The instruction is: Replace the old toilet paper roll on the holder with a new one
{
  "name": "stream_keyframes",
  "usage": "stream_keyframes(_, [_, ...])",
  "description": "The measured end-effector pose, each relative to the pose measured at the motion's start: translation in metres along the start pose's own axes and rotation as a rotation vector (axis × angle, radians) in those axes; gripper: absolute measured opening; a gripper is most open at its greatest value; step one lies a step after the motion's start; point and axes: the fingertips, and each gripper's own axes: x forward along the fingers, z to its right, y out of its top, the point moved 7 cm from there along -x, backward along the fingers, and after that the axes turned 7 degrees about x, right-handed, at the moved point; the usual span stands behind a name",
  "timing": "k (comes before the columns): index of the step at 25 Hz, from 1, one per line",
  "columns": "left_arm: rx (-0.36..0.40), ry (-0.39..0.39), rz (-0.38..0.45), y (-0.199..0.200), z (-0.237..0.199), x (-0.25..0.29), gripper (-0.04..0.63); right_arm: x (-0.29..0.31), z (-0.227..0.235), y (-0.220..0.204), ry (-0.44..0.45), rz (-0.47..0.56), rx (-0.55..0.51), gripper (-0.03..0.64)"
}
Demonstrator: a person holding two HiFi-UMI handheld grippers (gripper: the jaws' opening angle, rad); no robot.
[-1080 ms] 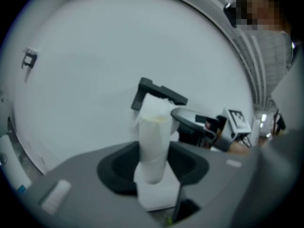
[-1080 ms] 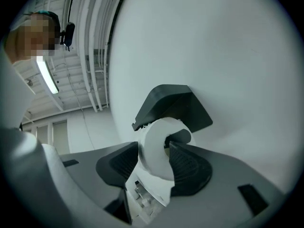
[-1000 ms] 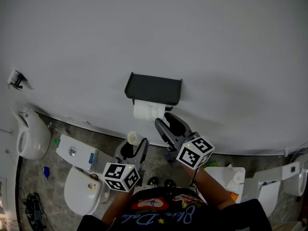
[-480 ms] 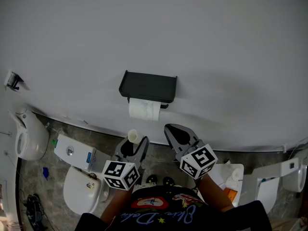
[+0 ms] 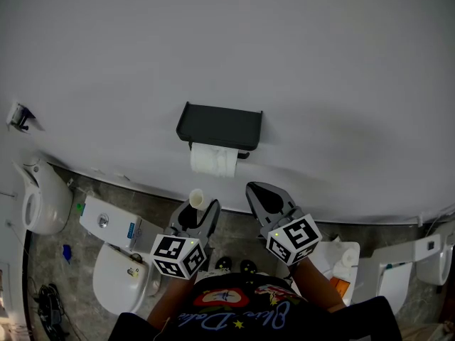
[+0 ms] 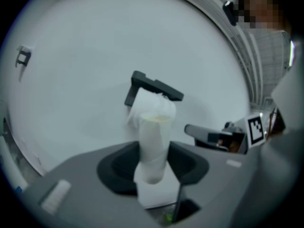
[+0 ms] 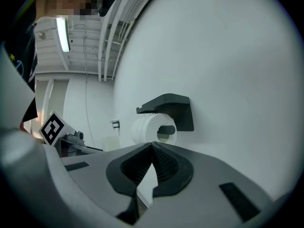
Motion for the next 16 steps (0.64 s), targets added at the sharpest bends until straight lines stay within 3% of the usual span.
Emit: stream_keyframes(16, [0.012, -0.001, 0.003, 0.0032, 0.0000, 0.0040, 0.179, 0.0016, 0.0052, 0.0000, -0.003, 0.007, 0.016, 0.014])
